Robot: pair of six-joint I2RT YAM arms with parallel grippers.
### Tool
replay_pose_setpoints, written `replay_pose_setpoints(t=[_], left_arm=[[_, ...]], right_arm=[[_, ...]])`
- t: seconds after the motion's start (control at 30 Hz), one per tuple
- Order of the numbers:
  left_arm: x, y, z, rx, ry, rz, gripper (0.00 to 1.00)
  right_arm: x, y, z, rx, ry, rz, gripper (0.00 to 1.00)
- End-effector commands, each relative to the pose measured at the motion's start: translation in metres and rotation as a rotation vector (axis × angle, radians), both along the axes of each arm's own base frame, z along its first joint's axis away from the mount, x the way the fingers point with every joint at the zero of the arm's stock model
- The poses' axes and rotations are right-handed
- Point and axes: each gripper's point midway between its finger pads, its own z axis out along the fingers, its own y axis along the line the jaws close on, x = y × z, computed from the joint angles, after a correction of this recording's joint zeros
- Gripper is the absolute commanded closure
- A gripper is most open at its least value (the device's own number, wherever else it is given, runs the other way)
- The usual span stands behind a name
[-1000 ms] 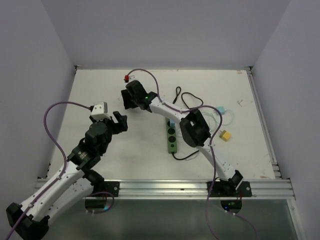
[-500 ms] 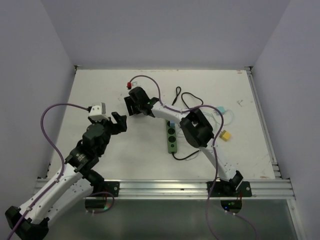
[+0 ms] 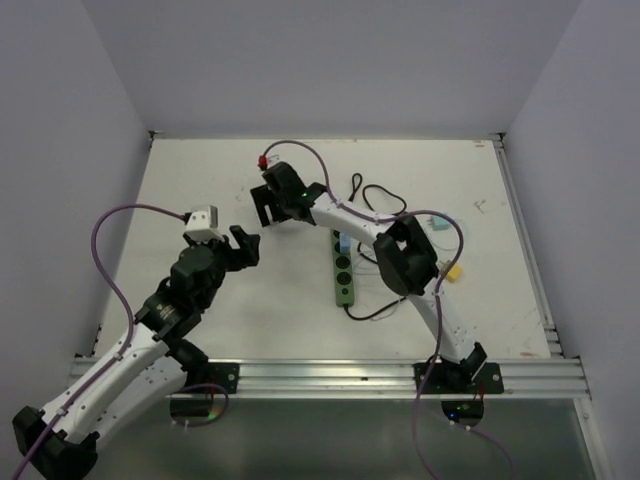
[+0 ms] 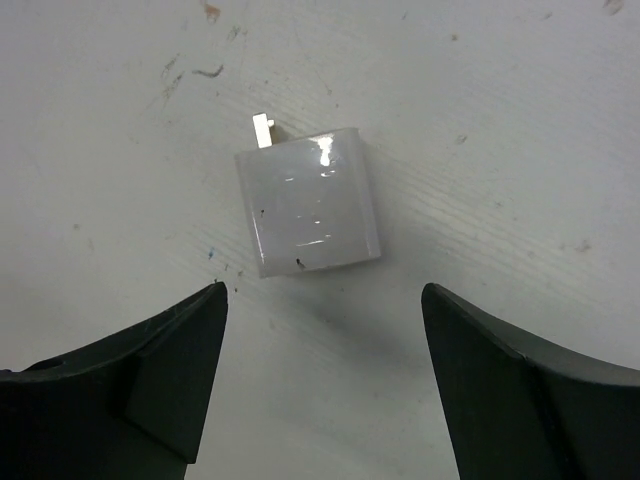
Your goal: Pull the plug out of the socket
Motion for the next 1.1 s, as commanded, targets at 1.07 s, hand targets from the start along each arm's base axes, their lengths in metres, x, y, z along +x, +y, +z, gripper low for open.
replay_pose_setpoints(t=[1.07], left_arm=[[0.047,-0.207,-0.119,0.157,0.108,-0.541,0.18]], right_arm=[[-0.082,-0.198,0.081,-0.029,0.176,-0.247,0.31]])
